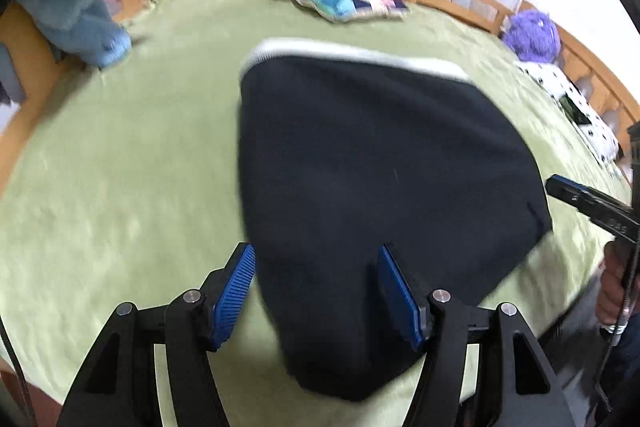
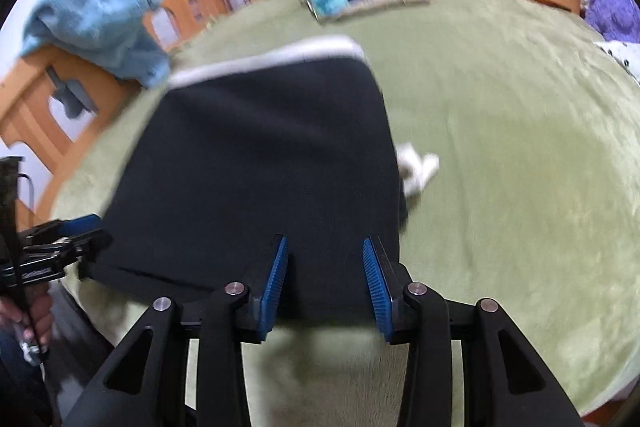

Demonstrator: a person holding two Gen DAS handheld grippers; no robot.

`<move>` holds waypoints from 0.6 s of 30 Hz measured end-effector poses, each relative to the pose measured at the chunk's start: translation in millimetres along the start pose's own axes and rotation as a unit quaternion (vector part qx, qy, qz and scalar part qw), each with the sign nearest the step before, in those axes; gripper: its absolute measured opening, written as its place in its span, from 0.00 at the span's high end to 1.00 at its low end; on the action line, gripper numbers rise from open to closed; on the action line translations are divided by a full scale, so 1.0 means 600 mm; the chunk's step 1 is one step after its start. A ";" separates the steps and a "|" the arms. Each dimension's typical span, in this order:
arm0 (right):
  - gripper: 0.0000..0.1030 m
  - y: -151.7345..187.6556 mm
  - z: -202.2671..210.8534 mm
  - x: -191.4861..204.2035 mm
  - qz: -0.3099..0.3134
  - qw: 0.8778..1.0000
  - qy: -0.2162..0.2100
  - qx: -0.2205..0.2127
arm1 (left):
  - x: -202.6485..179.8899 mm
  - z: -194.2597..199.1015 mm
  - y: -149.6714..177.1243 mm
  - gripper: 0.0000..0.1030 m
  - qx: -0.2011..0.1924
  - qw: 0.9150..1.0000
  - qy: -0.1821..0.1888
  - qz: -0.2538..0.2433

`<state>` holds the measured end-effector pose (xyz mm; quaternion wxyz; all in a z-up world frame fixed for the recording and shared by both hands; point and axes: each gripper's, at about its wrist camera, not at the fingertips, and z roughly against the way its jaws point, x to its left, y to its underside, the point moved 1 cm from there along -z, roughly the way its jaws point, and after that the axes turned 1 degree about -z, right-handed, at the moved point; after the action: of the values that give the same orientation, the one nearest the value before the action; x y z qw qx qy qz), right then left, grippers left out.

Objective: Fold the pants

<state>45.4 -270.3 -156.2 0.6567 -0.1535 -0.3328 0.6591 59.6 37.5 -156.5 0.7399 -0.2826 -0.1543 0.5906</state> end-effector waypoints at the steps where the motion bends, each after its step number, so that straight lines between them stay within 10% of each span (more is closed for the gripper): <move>1: 0.57 -0.013 0.001 0.001 0.005 1.000 0.001 -0.009 | 0.005 -0.002 -0.019 0.38 -0.006 1.000 0.000 0.004; 6: 0.40 -0.108 -0.045 -0.002 0.019 0.999 0.005 -0.030 | 0.015 -0.029 -0.090 0.38 -0.015 1.000 -0.008 0.014; 14: 0.37 -0.174 -0.215 -0.063 -0.062 0.995 -0.044 0.061 | 0.046 -0.122 -0.151 0.38 0.002 0.999 -0.008 0.034; 18: 0.87 -0.189 -0.187 -0.070 -0.061 0.995 -0.084 -0.008 | 0.050 -0.175 -0.156 0.37 0.030 0.998 -0.007 0.051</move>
<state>207.6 -293.8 -175.7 0.6641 -0.0827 -0.4009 0.6256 200.2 28.2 -186.7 0.7160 -0.2633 -0.1269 0.6340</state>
